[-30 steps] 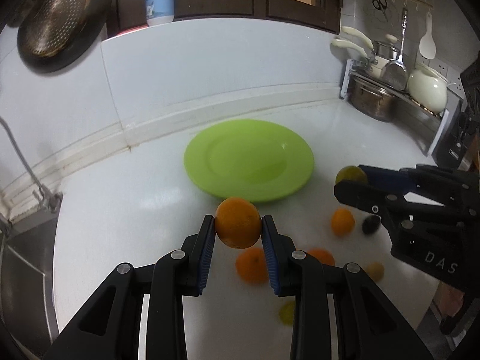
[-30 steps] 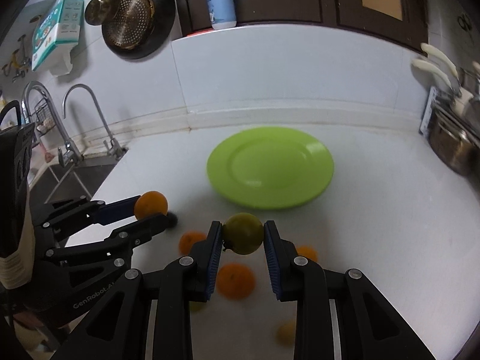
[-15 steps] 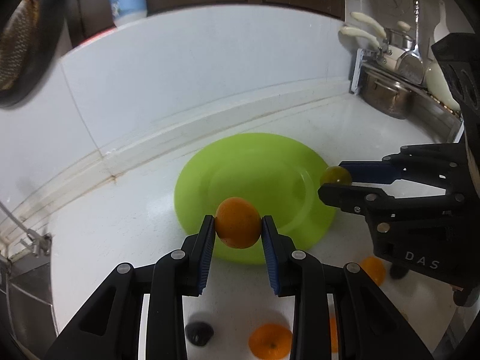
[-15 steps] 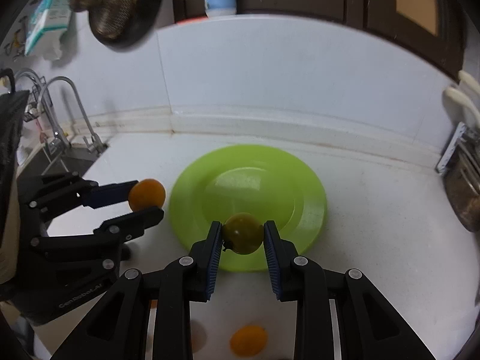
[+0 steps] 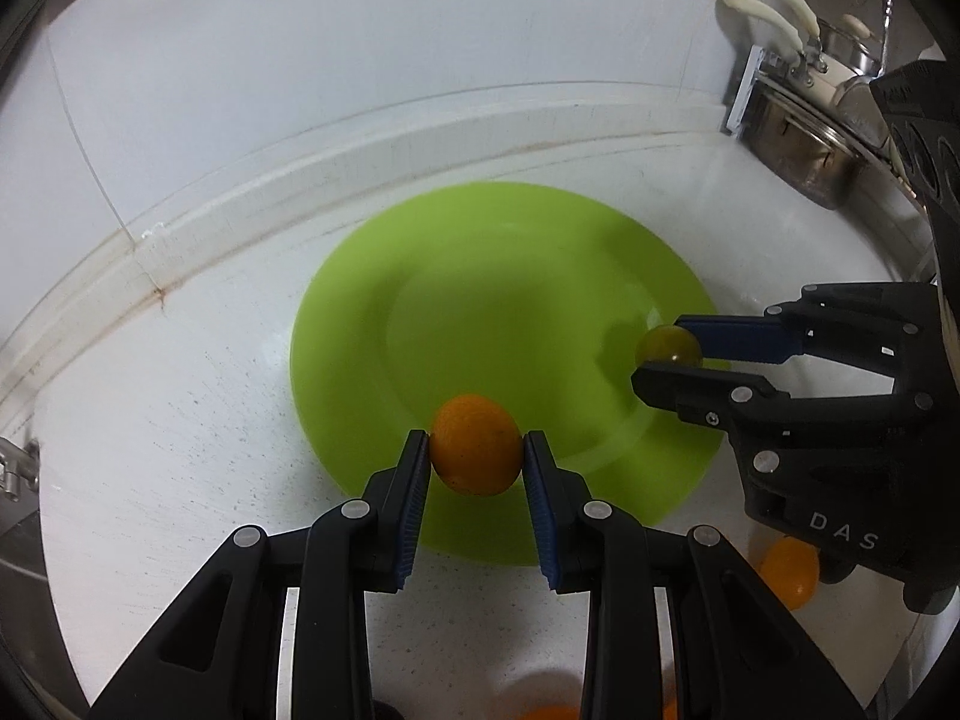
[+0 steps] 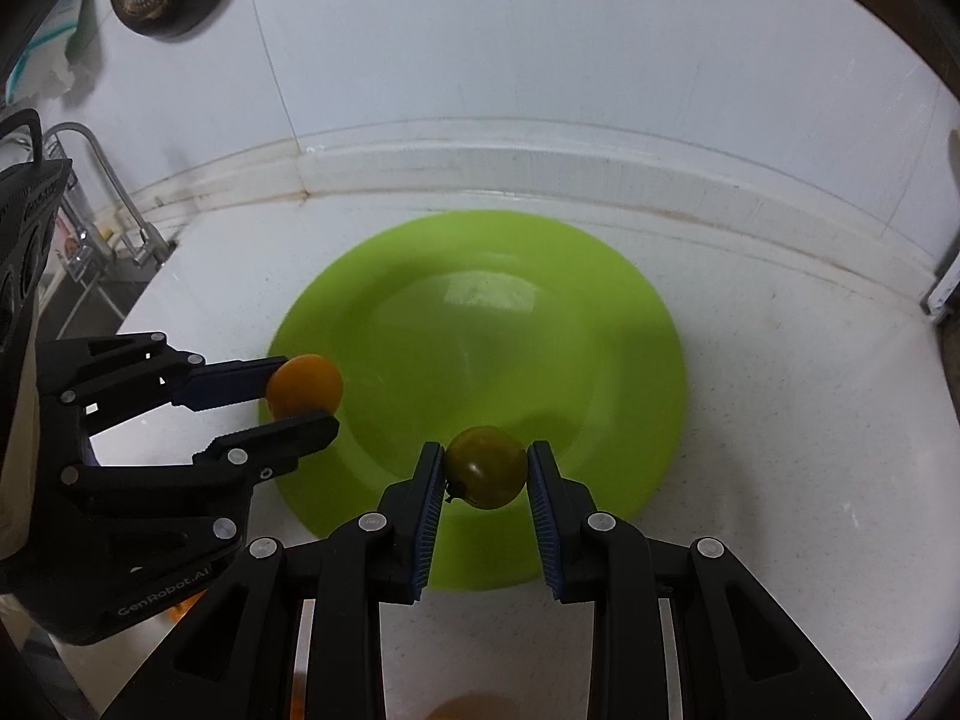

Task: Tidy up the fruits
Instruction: 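Carry the mandarin with the left tool while the right tool carries its fruit to the plate, then open the left tool over the plate while the right tool releases its fruit there, then move both tools back from the plate toward the remaining fruits, then close the left tool on a green lime while the right tool grasps a tan round fruit, then carry the lime with the left tool while the right tool carries the tan fruit to the plate, then open the left tool over the plate while the right tool releases the tan fruit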

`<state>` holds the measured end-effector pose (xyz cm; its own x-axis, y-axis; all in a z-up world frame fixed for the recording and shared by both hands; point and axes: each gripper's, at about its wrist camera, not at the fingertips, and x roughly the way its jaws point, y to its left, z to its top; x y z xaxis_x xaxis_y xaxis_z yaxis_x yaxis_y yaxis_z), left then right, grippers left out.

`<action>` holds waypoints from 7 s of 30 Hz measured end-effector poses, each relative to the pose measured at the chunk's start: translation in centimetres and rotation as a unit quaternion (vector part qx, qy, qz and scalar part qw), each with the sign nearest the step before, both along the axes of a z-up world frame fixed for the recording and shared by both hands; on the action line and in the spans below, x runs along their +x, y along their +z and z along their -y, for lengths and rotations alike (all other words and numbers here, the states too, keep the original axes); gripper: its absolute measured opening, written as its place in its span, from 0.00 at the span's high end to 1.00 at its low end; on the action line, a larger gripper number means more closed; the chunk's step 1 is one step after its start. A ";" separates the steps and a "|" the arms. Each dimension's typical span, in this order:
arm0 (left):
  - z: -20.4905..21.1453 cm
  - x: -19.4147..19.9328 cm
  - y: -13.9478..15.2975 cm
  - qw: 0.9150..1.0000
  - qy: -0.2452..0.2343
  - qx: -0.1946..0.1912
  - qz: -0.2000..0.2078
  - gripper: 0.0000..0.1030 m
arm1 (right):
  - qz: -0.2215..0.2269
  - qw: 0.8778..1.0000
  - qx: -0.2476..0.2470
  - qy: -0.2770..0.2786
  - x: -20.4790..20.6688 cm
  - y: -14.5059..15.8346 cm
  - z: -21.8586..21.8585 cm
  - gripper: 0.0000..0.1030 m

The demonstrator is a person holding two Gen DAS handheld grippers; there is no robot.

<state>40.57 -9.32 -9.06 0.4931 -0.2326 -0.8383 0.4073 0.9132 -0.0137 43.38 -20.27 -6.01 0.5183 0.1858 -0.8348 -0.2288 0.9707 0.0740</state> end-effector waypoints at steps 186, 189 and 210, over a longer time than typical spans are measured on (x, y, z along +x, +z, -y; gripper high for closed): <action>-0.4 2.4 4.0 0.999 -0.004 -0.029 0.036 0.72 | 0.065 0.997 0.030 -0.037 0.6 4.4 0.5 0.70; -0.3 3.7 2.9 0.999 0.000 -0.027 0.021 0.72 | 0.054 0.998 0.023 -0.039 1.7 3.2 0.8 0.70; 0.0 3.9 2.6 0.999 0.013 -0.008 0.028 0.59 | 0.036 0.998 0.014 -0.043 3.4 1.8 1.2 0.66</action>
<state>44.46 -9.35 -6.46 0.5451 -0.2322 -0.8056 0.3847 0.9230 -0.0058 46.81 -21.50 -4.18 0.5923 0.1606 -0.7896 -0.1511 0.9847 0.0870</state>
